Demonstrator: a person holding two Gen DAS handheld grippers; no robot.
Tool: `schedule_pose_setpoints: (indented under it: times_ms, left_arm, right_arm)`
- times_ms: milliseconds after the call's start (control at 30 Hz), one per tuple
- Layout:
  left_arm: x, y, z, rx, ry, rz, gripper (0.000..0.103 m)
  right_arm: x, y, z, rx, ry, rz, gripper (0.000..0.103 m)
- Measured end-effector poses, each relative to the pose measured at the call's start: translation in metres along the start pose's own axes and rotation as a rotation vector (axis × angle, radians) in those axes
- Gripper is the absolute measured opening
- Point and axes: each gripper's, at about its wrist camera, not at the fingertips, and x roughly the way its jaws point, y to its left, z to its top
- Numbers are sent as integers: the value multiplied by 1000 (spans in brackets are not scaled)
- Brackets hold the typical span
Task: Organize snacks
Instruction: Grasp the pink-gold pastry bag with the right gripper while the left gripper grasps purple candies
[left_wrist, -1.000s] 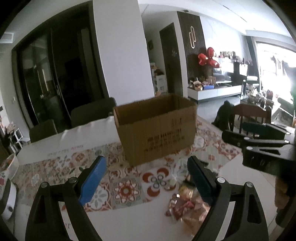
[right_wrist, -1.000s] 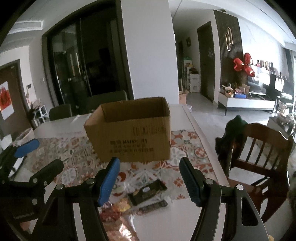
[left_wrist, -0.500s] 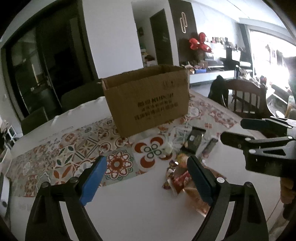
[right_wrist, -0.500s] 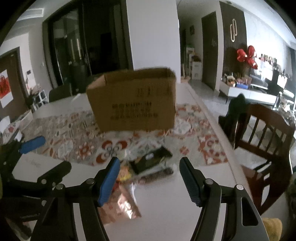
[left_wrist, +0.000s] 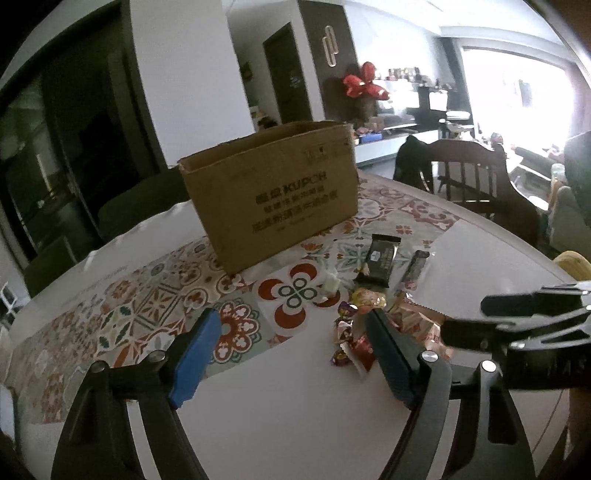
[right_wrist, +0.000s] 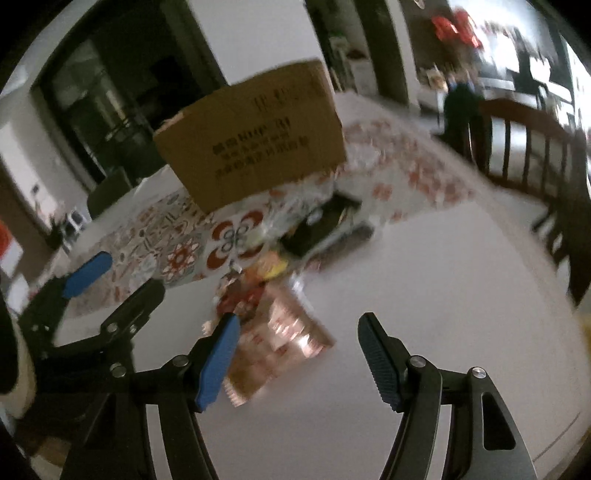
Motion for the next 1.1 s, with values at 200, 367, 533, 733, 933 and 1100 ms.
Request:
schedule_pose_setpoints:
  times_ms: [200,367,533,733,933,1100]
  left_arm:
    - [18,7,0,23,20,-96,71]
    - [34,7,-2,62,57,-177,64]
    - [50,5,-2,78,92,-248,57]
    - [65,6,-2,22,141,-320,47]
    - [75,3,-1,-16,181,-356,38]
    - [80,6,-1,-62,207,-378,32]
  right_arm:
    - [8,7,-8,117,16,-24,67]
    - [13,8,-8,201,35,-37,67]
    - [26,5,-11,271,85,-35,63]
    - [31,5,-8,300,90,-32,63]
    - [33,0,-2,342,80,-31,63]
    - [36,-4,3,348,75,-31,63]
